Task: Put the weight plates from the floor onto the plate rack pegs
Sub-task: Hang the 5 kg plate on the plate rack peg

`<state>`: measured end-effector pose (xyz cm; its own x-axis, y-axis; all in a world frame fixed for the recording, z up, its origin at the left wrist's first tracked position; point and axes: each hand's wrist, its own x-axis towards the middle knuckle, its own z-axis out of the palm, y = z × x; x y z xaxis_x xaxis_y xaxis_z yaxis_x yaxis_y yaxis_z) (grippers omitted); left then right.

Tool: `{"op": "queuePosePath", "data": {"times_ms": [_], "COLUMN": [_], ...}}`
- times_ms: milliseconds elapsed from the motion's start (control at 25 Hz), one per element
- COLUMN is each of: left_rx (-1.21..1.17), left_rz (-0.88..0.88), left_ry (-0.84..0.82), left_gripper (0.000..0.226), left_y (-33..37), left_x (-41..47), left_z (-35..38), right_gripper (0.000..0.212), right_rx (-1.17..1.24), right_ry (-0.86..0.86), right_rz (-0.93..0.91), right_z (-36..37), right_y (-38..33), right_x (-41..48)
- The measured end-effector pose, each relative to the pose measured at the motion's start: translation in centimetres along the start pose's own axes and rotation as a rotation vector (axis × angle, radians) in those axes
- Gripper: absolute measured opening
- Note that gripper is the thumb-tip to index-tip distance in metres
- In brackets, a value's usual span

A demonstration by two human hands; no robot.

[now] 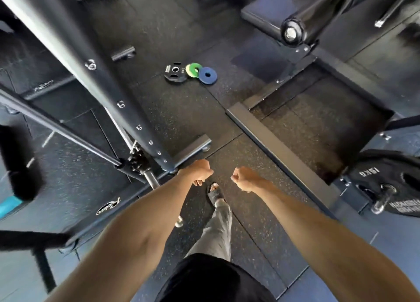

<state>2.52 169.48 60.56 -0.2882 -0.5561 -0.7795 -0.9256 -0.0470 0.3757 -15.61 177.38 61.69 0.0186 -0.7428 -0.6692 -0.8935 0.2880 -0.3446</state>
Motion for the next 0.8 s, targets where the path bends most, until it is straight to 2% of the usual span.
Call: {"op": "queuePosePath", "data": {"times_ms": [120, 400, 520, 640, 800], "left_rx": [-0.005, -0.02, -0.021, -0.068, -0.195], "left_rz": [-0.008, -0.004, -0.037, -0.104, -0.187], "left_ry": [0.019, 0.03, 0.034, 0.027, 0.116], "left_gripper": [0.032, 0.031, 0.032, 0.03, 0.031], "left_y": [3.1, 11.2, 11.6, 11.6, 11.6], "left_x": [5.9, 15.0, 19.5, 24.1, 30.0], "left_z": [-4.5, -15.7, -20.2, -25.3, -32.7], "right_gripper": [0.026, 0.036, 0.03, 0.036, 0.027], "right_rx": [-0.024, -0.022, -0.034, -0.053, -0.123], "right_ry": [-0.012, -0.028, -0.076, -0.122, -0.15], "right_rz": [-0.01, -0.039, -0.054, -0.073, -0.171], "right_z": [-5.7, -18.1, -22.4, -27.2, -32.8], "right_y": [1.2, 1.7, 1.7, 1.2, -0.9], "right_x": [5.9, 18.2, 24.1, 31.4, 42.4]}}
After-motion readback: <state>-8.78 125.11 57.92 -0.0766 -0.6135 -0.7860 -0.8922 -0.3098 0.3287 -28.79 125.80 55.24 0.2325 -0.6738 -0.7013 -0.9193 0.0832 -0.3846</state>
